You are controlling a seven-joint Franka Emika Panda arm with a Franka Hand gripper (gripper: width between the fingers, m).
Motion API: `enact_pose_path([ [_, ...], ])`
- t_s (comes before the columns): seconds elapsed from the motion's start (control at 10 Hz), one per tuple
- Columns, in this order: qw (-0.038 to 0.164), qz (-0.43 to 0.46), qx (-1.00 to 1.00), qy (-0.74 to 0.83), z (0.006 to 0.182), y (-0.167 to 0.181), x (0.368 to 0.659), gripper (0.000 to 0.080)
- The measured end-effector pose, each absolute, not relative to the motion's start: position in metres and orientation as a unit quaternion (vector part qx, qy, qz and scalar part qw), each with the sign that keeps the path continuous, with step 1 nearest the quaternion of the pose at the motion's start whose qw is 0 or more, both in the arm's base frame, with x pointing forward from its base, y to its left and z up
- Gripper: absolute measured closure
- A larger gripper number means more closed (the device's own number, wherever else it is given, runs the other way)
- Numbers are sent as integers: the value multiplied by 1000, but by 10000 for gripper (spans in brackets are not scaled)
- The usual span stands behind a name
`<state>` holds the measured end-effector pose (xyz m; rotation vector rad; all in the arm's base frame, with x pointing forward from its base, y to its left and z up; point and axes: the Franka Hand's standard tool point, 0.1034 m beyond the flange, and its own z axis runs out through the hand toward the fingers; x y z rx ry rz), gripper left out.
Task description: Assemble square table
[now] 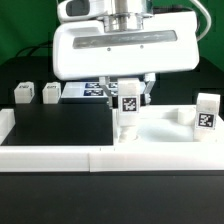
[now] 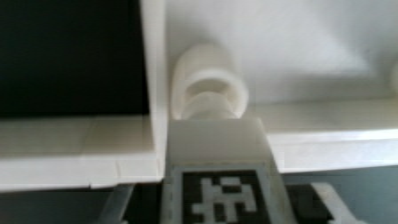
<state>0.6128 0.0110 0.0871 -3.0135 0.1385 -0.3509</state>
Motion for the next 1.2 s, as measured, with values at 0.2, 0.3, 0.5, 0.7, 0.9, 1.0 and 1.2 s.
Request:
enact_pose_path([
  [0.2, 51, -111, -991, 46, 80, 11, 611, 515],
  [0.3, 51, -110, -992, 46, 77, 11, 610, 515],
  [0.5, 50, -111, -991, 48, 77, 8, 611, 515],
  [0.7, 50, -112, -991, 49, 77, 7, 612, 515],
  [0.9, 47, -120, -990, 49, 76, 6, 614, 515],
  [1.0, 46, -124, -990, 50, 76, 5, 616, 515],
  [1.2, 41, -134, -989, 52, 74, 1, 619, 515],
])
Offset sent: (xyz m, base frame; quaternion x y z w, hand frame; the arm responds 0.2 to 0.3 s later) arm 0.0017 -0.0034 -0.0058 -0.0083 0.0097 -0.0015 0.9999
